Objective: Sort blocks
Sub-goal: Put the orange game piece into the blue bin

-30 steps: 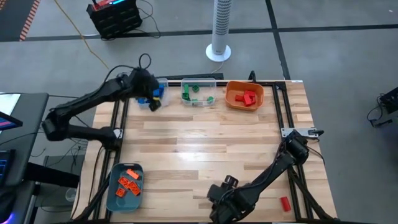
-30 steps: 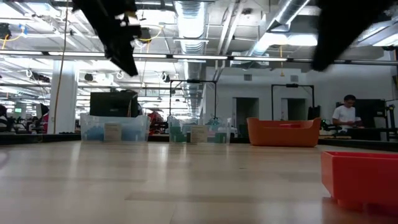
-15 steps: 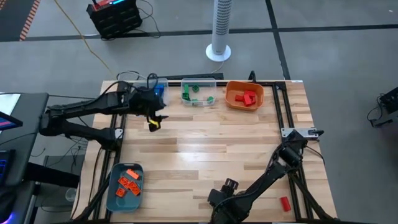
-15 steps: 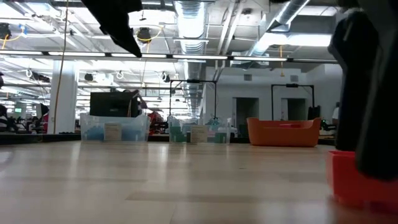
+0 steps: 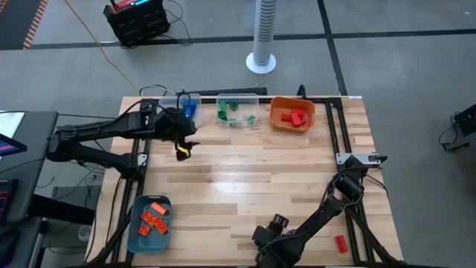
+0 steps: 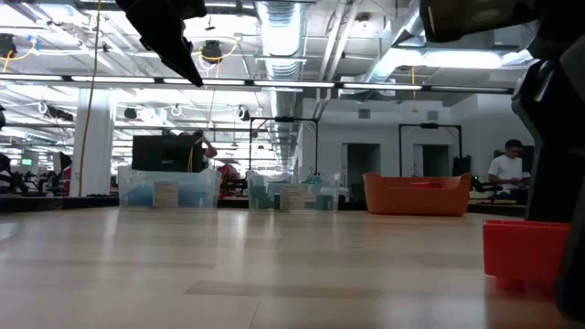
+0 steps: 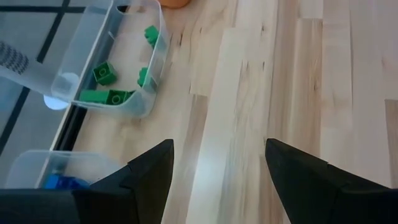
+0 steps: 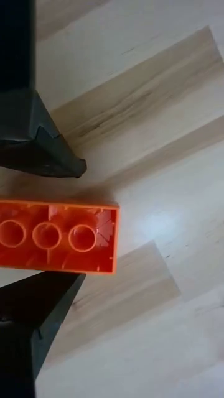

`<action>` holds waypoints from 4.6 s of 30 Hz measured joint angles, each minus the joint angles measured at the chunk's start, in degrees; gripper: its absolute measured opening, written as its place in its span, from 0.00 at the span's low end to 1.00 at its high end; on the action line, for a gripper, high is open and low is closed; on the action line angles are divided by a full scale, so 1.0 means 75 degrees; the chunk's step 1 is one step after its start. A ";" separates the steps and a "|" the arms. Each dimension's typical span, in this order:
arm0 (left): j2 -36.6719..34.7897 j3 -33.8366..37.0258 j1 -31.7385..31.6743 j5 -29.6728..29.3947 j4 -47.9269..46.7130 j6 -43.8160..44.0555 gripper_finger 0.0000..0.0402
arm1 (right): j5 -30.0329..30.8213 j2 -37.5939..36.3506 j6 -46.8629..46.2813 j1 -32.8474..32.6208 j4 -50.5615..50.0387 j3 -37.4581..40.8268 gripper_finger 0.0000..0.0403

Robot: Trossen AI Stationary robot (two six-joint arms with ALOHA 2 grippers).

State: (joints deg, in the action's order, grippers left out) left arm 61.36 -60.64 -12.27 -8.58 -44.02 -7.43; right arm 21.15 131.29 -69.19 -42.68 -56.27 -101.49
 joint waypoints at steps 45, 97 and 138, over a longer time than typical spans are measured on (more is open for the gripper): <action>-0.1597 0.4415 0.3666 0.0909 0.6653 0.0822 0.61 | 0.2577 -0.2588 0.5814 0.1823 0.5918 0.1561 0.32; -0.0279 0.4463 0.4328 0.0282 1.1380 0.0368 0.33 | 0.2570 -0.1987 1.0161 0.2726 1.1324 0.1527 0.38; -0.2761 0.3229 0.6482 0.2655 -0.1094 0.6729 0.33 | 0.3176 -0.3095 0.2136 0.1779 0.1672 0.2069 0.63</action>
State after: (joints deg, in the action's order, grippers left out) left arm 40.65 -36.42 36.34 11.33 -52.22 43.04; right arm 44.97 108.07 -53.17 -29.34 -43.73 -85.97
